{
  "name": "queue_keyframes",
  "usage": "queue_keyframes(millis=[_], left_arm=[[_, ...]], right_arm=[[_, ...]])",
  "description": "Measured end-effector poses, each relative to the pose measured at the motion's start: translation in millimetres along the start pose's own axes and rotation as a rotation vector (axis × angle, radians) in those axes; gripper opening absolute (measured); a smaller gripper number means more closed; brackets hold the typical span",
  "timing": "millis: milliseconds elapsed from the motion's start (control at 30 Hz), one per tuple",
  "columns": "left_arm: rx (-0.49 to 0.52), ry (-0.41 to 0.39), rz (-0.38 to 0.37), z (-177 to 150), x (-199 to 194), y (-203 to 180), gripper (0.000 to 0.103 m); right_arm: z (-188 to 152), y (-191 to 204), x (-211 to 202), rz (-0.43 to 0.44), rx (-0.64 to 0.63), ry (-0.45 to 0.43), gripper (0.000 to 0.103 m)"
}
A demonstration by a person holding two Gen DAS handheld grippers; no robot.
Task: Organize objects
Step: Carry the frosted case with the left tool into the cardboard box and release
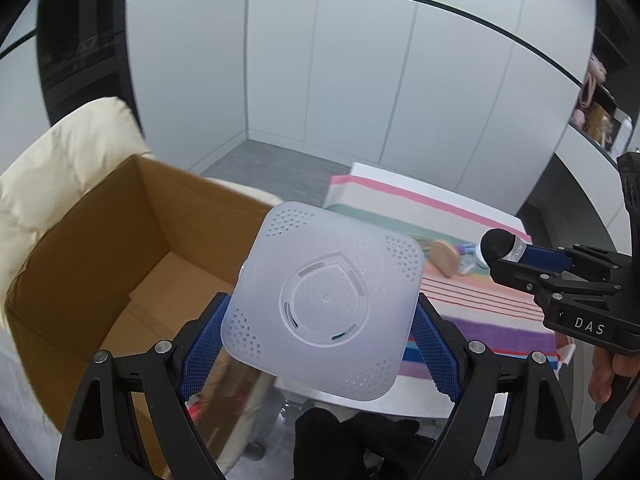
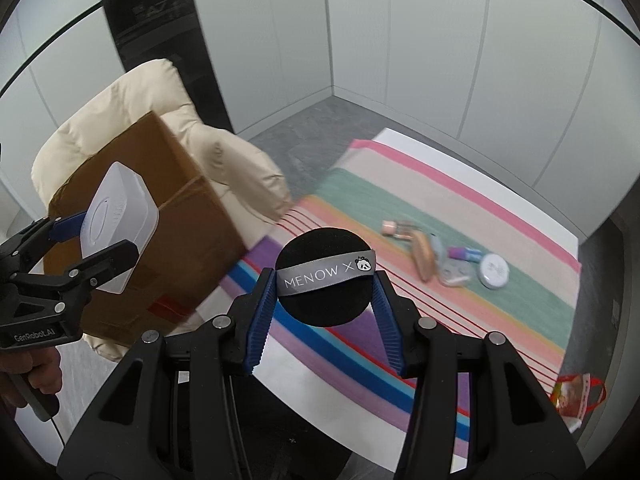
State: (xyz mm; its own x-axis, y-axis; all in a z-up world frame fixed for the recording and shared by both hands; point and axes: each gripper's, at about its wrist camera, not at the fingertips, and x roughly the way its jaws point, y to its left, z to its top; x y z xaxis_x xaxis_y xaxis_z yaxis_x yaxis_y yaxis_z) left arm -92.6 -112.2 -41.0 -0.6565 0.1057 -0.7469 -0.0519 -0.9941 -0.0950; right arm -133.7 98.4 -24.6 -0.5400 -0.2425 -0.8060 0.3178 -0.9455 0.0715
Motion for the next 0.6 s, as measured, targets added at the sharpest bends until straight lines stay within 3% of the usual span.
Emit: queue_keyframes(millis=[600], left_arm=[[-0.087, 0.021, 0.109, -14, -13, 71, 0.088]], right_arm=[[25, 95, 14, 0.115, -0.137, -0.056, 0.050]])
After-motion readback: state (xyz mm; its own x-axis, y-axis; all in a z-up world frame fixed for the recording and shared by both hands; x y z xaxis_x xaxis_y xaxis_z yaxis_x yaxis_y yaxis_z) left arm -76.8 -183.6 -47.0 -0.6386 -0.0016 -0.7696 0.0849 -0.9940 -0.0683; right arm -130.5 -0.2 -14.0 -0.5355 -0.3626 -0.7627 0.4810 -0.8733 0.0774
